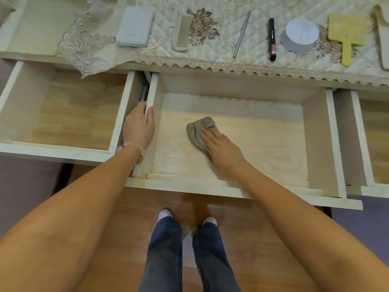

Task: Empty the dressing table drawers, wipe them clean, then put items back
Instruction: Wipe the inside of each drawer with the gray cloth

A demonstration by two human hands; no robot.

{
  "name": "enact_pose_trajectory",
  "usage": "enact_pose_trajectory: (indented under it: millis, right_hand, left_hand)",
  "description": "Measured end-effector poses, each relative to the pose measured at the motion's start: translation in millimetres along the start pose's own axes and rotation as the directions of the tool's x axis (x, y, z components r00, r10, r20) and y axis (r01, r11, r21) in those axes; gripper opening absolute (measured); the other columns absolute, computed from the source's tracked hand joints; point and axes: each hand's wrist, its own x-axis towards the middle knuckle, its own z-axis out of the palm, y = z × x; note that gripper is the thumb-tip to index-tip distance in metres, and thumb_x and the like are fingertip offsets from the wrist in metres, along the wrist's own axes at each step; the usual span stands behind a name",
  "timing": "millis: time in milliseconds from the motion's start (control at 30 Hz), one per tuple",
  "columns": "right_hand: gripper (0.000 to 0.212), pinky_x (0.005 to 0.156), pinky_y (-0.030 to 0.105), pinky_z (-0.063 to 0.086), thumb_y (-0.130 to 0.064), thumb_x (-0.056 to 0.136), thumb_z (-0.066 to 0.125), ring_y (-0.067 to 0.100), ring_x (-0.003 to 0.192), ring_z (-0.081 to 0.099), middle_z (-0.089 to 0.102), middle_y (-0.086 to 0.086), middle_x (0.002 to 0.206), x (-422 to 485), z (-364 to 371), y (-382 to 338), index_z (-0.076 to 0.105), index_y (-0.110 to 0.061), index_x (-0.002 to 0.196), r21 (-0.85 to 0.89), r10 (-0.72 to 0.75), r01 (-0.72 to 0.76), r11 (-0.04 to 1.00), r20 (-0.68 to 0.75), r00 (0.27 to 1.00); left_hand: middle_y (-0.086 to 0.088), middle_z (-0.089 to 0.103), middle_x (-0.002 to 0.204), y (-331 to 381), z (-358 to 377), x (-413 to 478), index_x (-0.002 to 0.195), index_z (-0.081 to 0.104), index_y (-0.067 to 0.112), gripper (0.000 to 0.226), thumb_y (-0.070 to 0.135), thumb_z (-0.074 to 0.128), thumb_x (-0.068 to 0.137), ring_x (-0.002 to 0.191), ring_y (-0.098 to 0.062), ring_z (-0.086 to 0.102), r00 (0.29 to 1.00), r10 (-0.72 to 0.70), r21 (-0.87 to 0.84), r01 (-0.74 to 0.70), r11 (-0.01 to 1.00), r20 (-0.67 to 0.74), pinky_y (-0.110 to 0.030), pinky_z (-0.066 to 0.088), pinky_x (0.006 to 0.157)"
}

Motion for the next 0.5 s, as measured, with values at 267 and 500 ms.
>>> enact_pose_trajectory:
  millis: [267,500]
  right_hand:
    - [0.049,0.113,0.044,0.023,-0.017,0.101,0.027,0.025,0.145,0.008,0.011,0.006,0.157,-63.9,-17.7,89.2,0.014,-0.011,0.148,0.066,0.289,-0.291,0.954,0.049,0.956]
    - [0.051,0.115,0.043,0.017,-0.016,0.1,0.031,0.03,0.144,0.007,0.005,0.011,0.157,-103.2,-28.8,129.4,0.012,-0.009,0.148,0.228,0.525,-0.536,0.813,0.113,0.844]
  left_hand:
    - [-0.014,0.061,0.092,-3.4,2.1,0.4,0.114,0.053,0.007,0.032,0.03,0.036,0.1,0.082,-0.029,0.056,1.0,-0.009,-0.004,0.009,1.0,-0.004,-0.032,0.04,0.068]
    - [-0.013,0.061,0.094,-3.8,0.8,-1.3,0.114,0.054,0.007,0.032,0.03,0.036,0.1,0.083,-0.025,0.055,1.0,-0.02,-0.041,0.02,0.999,0.001,-0.032,0.041,0.071]
